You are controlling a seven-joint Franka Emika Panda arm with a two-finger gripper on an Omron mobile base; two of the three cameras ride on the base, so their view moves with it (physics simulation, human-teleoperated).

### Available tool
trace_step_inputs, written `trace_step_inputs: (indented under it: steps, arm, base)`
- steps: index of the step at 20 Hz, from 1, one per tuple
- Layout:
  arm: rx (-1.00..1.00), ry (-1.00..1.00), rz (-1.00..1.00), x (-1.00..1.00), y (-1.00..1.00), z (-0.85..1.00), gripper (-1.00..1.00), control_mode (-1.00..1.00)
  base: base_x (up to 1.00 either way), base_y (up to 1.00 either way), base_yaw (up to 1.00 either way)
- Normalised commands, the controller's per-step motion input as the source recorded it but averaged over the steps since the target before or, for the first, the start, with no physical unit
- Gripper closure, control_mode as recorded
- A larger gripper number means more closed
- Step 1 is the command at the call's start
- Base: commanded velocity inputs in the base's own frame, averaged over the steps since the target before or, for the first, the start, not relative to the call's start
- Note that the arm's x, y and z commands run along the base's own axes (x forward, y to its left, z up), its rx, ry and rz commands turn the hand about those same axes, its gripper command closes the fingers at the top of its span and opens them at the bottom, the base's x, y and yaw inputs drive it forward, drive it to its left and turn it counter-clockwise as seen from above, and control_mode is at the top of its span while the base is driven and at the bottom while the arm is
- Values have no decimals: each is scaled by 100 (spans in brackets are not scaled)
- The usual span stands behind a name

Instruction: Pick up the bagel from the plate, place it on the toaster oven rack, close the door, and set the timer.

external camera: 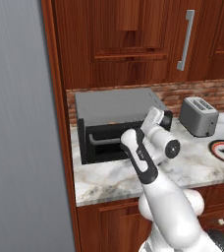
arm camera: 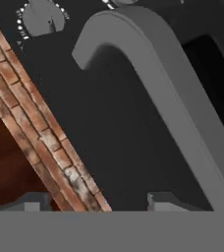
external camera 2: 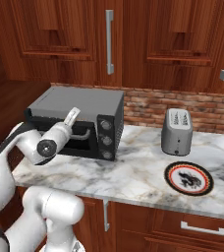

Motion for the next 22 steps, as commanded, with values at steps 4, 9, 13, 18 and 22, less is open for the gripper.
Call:
trace_step_inputs:
  steps: [4,9,13,18,22]
  arm:
    - [7,0,-31,58,51,-8,-100,-100]
    - [7,0,-31,61,50,-1,-100,-100]
    - [7,0,-30,51,42,0,-100,-100]
    - [8,0,-29,50,37,0,-100,-100]
    - [13,0,-22,23,24,46,-100,-100]
  base:
    - [0,0,0]
    - [0,0,0]
    - [0,0,0]
    - [0,0,0]
    - [0,0,0]
